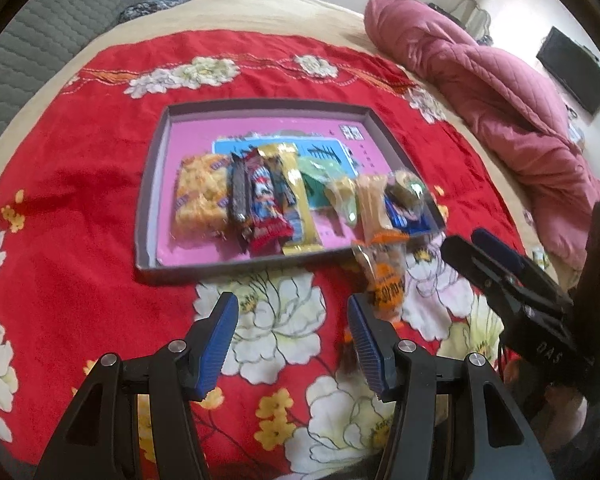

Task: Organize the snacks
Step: 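Move left tool to the small dark candy while right tool reaches the orange peanut bag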

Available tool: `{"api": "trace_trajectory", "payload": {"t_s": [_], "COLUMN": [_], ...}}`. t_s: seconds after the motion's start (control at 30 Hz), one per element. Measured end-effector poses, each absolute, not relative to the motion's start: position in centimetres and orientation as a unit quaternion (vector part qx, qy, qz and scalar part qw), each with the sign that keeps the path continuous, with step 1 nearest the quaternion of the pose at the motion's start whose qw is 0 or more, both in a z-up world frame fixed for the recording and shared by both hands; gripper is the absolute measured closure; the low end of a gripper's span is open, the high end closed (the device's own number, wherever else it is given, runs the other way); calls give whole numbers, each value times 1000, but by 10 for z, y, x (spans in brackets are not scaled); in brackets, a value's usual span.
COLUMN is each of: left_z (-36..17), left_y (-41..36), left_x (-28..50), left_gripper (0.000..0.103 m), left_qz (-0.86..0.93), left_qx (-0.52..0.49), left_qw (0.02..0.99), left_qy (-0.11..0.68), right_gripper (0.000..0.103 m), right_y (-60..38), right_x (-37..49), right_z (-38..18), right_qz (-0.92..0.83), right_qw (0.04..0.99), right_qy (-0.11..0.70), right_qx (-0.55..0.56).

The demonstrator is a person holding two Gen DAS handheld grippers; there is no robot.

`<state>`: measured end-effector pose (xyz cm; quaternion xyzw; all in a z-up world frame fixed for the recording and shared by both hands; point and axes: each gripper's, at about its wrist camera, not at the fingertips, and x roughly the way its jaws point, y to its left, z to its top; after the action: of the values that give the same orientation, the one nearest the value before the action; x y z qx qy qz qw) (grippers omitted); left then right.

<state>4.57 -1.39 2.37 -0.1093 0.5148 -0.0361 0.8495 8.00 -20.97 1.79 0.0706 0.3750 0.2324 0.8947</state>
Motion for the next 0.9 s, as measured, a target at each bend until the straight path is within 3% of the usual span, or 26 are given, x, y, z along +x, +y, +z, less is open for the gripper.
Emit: {"api": "trace_trajectory", "payload": {"t_s": [0.9], "left_z": [-35], "left_y": [-55], "left_x": [41], "left_gripper": [45], "left_qz": [-117], "left_qx": [-132], "left_qw": [794], "left_qy": [581], "right_gripper": [19], "right_y": [-194], "right_x": [84], "right_z": [-19], "right_qz": [255], "right_qw": [856], "right_qy": [445], "right_qx": [63]}}
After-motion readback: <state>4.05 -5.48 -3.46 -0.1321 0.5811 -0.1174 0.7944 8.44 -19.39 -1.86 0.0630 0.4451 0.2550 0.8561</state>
